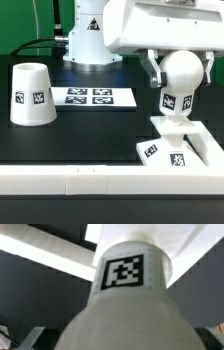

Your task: Assemble lamp

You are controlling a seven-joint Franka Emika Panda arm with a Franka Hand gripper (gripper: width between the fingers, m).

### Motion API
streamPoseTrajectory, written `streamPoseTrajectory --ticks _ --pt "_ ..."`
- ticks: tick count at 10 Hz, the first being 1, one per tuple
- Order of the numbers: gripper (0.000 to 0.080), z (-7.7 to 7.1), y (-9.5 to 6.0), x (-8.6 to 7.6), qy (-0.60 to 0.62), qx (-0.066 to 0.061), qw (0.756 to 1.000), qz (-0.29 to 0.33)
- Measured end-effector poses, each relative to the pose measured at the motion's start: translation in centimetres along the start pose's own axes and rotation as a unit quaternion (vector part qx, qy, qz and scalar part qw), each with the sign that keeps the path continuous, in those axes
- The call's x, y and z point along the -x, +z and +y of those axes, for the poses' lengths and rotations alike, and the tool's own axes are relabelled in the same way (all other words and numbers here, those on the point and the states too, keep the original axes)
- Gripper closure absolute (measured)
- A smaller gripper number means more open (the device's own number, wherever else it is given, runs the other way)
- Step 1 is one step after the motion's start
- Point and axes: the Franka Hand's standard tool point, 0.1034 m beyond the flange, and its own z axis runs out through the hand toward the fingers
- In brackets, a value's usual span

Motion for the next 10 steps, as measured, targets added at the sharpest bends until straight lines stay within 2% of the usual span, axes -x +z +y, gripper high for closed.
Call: streamPoseTrajectory --ticks 7,8,10 --pt "0.0217 -0.22 0.18 -0.08 -0.001 0.001 1.000 0.010" --pt "0.0127 -0.22 0.19 -0.08 -0.001 0.001 1.000 0.010" --pt "0.0101 -0.20 -0.18 -0.23 -0.001 0.001 1.000 0.006"
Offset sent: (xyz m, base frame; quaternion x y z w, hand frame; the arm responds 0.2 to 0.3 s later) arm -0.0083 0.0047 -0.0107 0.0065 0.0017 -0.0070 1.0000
